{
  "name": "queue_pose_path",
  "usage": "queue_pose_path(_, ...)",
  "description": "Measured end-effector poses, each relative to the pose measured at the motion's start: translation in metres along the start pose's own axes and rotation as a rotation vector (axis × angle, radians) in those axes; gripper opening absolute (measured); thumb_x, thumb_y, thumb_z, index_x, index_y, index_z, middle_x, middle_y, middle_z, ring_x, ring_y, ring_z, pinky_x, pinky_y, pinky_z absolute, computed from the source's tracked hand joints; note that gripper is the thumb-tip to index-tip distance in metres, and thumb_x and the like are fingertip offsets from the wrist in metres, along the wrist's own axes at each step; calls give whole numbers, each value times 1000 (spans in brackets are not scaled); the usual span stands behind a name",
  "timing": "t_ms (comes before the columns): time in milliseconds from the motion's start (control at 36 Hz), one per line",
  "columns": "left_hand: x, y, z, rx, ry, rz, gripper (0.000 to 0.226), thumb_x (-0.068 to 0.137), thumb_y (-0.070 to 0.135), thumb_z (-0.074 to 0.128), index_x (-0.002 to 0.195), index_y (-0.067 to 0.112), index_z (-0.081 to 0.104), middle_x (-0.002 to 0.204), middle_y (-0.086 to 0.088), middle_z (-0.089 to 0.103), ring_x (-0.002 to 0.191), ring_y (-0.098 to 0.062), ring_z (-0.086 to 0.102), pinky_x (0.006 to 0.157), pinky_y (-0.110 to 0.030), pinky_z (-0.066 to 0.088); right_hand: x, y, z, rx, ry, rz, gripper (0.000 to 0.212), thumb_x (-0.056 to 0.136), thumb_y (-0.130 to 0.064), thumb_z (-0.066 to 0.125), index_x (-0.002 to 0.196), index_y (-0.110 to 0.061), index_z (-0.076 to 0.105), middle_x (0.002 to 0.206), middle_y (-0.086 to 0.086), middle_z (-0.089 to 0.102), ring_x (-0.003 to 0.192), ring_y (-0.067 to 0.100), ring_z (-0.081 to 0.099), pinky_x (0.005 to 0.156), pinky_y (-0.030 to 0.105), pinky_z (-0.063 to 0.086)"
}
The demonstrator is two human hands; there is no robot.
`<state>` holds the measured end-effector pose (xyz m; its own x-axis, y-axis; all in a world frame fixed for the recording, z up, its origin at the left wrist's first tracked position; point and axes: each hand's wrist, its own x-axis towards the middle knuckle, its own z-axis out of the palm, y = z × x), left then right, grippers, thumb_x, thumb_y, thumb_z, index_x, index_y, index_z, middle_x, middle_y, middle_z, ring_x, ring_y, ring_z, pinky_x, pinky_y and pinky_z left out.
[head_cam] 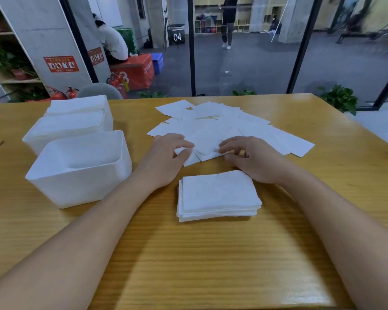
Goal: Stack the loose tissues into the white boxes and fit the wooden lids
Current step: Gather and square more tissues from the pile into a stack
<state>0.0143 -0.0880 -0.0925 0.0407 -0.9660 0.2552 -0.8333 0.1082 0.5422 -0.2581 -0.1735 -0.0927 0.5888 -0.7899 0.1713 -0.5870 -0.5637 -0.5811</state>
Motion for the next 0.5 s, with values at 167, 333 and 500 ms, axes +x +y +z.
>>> queue_pose_path(167,15,0,10,-67,-64,-21,36,115,50,46,131,39,76,138,22,68,144,-23,46,118,-47,41,0,3,0,5,-45,28,23,106,-31,68,125,-39,78,136,-35,64,105,-13,60,84,11,43)
queue_pose_path(333,16,3,18,-61,2,-32,31,113,52,48,120,43,76,136,23,67,144,-22,35,102,-33,27,-1,0,-2,-8,-58,28,23,104,-34,72,125,-40,78,135,-36,63,102,-3,63,87,19,47)
queue_pose_path(500,17,5,17,-36,-4,-17,45,114,45,50,104,13,81,124,-1,76,132,-25,49,100,-34,28,-1,-3,-3,-35,-67,29,25,104,-36,72,128,-39,76,140,-33,63,104,2,63,92,25,50)
